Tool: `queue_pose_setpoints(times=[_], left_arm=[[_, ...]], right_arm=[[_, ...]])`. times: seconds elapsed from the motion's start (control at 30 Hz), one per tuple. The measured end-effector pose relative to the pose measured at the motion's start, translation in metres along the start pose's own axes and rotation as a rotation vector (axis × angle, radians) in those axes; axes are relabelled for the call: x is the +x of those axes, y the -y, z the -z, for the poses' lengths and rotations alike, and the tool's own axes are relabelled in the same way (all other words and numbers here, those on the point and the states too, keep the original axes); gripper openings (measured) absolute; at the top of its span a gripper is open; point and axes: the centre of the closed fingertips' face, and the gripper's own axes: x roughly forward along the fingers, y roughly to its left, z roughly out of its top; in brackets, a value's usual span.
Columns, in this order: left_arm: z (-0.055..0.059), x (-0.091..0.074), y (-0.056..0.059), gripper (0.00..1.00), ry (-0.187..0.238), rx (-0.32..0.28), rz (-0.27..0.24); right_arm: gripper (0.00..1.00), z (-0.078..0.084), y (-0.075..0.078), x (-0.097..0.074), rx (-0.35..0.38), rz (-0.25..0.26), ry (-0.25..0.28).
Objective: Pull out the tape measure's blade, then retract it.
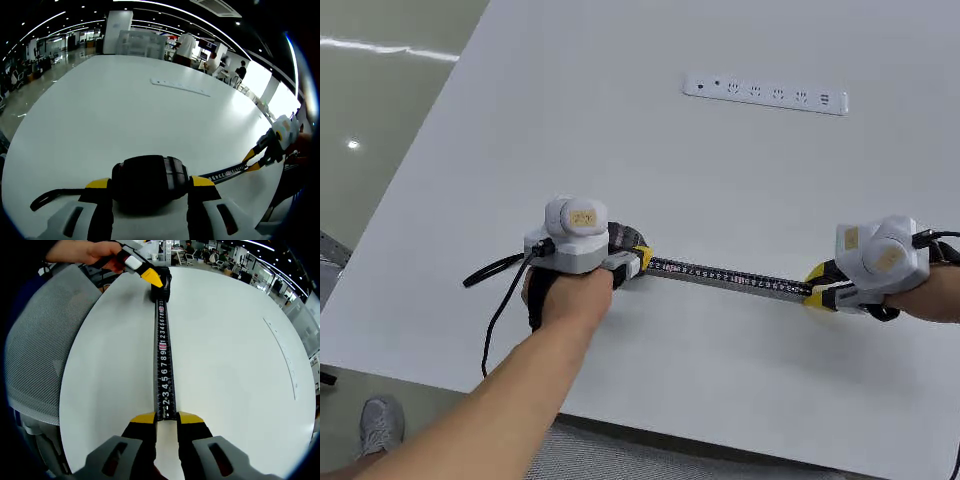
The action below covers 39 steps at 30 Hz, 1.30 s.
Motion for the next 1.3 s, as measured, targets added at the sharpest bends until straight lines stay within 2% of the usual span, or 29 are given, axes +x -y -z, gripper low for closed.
queue_pose_setpoints(times=[0.77, 1.3], left_arm=[[0.0, 0.005, -0.002, 0.55, 0.009, -0.008, 0.012], [0.0, 0.002, -0.002, 0.55, 0.015, -0.014, 0.017]], right_arm=[[0.11, -0.01, 0.003, 0.005, 0.015, 0.018, 0.029], [0.11, -0.022, 0.005, 0.01, 0.023, 0.014, 0.049]])
